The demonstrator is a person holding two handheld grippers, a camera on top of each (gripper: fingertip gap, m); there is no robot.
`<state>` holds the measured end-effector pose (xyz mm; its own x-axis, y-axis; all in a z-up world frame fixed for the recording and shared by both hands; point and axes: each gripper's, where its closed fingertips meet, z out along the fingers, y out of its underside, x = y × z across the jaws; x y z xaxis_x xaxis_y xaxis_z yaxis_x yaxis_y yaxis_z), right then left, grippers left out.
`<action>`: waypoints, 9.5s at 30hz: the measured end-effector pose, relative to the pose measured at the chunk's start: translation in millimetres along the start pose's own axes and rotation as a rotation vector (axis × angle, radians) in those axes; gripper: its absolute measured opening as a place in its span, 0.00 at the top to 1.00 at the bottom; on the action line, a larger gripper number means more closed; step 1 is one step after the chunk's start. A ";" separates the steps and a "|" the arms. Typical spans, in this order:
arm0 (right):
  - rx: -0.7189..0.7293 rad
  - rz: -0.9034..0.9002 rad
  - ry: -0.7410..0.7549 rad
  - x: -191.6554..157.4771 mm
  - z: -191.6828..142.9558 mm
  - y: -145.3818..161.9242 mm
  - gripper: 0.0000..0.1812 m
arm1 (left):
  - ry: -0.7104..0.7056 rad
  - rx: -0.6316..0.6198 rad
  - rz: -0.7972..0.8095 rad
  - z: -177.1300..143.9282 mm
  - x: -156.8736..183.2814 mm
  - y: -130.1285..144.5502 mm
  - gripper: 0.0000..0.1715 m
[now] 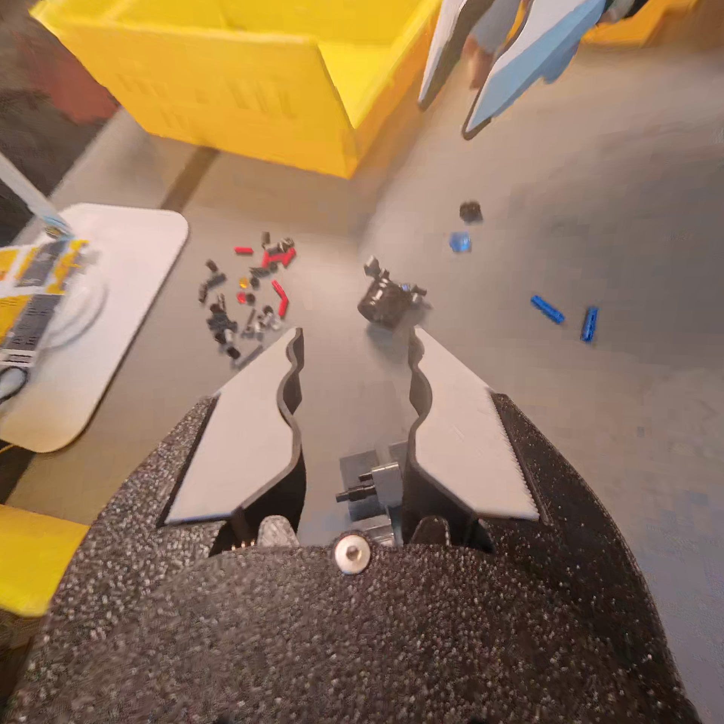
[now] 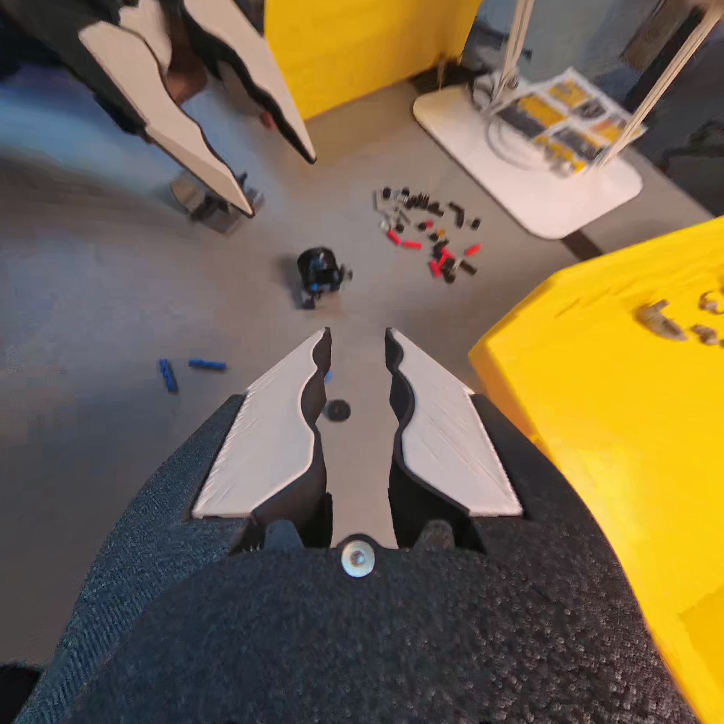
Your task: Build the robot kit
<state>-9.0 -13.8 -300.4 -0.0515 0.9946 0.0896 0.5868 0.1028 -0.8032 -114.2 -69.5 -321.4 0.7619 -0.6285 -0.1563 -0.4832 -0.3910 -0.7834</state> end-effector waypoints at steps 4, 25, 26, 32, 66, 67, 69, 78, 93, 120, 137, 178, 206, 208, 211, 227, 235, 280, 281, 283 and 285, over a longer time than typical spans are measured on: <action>-0.140 -0.005 -0.017 -22.5 10.1 58.7 0.83 | 0.059 -0.133 0.040 36.0 13.1 16.6 0.65; -0.240 -0.024 -0.068 -13.4 20.3 74.0 0.92 | 0.022 -0.204 0.129 36.5 45.4 25.2 0.78; -0.242 -0.027 -0.079 -16.0 19.4 74.3 0.92 | 0.027 -0.207 0.127 34.3 45.6 26.1 0.76; 0.137 -0.152 -0.151 -54.1 2.0 16.6 0.92 | 0.088 -0.013 -0.004 5.6 62.9 -10.9 0.77; 0.234 -0.346 0.005 -67.2 16.2 -5.4 0.88 | -0.265 -0.298 0.543 -7.6 97.1 54.6 0.97; 0.222 -0.326 0.031 -58.2 14.8 -2.9 0.88 | -0.251 -0.300 0.530 -7.7 98.7 54.6 0.97; 0.200 -0.283 0.067 -43.9 13.0 2.4 0.88 | -0.213 -0.285 0.476 -8.4 101.6 54.6 0.96; 0.155 -0.122 0.090 -17.5 13.0 21.3 0.88 | 0.223 -0.008 -0.135 -24.8 123.6 34.0 0.79; -0.062 -0.030 -0.059 -30.7 28.2 52.2 0.89 | 0.197 -0.085 -0.137 -4.6 122.6 43.6 0.87; -0.033 -0.221 -0.416 -158.8 50.0 8.9 0.92 | 0.317 -0.071 -0.155 -16.5 140.1 49.0 0.84; -0.138 -0.304 -0.424 -167.4 72.2 11.6 0.92 | 0.297 -0.064 -0.170 -19.7 129.3 53.2 0.85; -0.240 -0.237 -0.491 -167.3 70.9 17.2 0.92 | 0.305 -0.055 -0.195 -17.1 134.3 48.1 0.89; -0.288 -0.215 -0.479 -168.2 65.3 25.4 0.89 | 0.270 -0.135 -0.324 -5.5 133.3 44.2 0.97; -0.303 -0.231 -0.461 -168.3 65.8 25.8 0.89 | 0.262 -0.147 -0.301 -5.3 133.3 44.6 0.97; -0.319 -0.245 -0.435 -167.9 67.0 26.0 0.91 | 0.245 -0.161 -0.255 -4.9 133.2 45.2 0.97; -0.198 -0.362 -0.357 -172.5 63.6 25.5 0.92 | 0.298 -0.099 -0.387 -16.0 130.0 37.8 0.89; 0.042 -0.484 -0.172 -161.0 41.6 -12.6 0.92 | 0.496 0.136 -0.706 -32.7 126.3 2.5 0.83; 0.599 -0.381 -0.408 -177.1 -45.3 -74.9 0.93 | -0.042 0.530 0.381 -87.2 148.5 -72.1 0.95; 0.596 -0.384 -0.413 -177.4 -45.4 -74.6 0.93 | -0.040 0.533 0.385 -87.0 149.3 -71.9 0.95; 0.589 -0.391 -0.424 -179.4 -45.5 -73.7 0.93 | -0.022 0.535 0.383 -86.8 151.5 -71.2 0.95; 0.586 -0.390 -0.451 -183.5 -46.9 -73.2 0.94 | 0.006 0.543 0.379 -87.6 154.9 -71.1 0.95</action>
<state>-4.6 -204.4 -230.4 -0.5558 0.7827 0.2802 -0.0489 0.3057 -0.9509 0.4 -198.0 -237.2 0.5790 -0.6601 -0.4786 -0.4303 0.2512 -0.8670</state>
